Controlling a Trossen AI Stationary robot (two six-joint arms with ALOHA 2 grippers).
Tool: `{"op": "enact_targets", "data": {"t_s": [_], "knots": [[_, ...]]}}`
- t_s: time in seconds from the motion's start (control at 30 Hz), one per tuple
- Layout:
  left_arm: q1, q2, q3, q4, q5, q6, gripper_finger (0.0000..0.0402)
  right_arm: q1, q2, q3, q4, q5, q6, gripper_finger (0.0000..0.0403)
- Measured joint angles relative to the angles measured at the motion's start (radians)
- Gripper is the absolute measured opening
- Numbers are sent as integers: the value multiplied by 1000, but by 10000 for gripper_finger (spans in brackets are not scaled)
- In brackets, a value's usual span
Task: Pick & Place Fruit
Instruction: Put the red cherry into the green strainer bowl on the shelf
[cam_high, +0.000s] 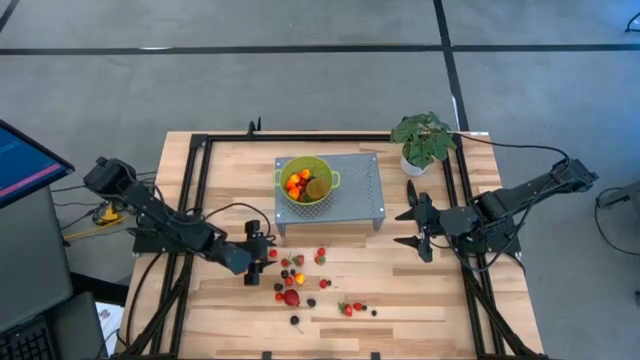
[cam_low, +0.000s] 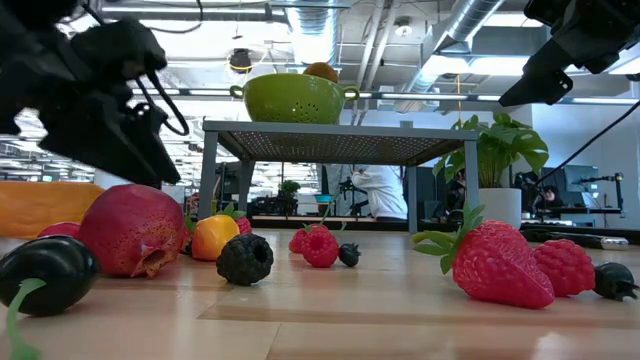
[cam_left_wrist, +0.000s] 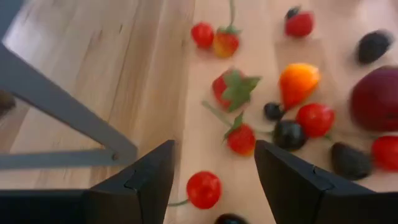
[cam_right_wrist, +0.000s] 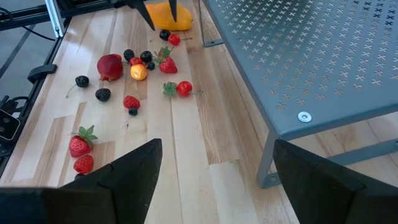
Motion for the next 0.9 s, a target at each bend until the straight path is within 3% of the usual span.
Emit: {"op": "enact_targets", "data": {"t_s": [0.4, 0.9], "knots": [[76, 149, 0, 2, 70, -88, 214, 0, 0, 0, 0, 0, 0, 301], [75, 170, 3, 6, 87, -88, 214, 0, 0, 0, 0, 0, 0, 301]]}}
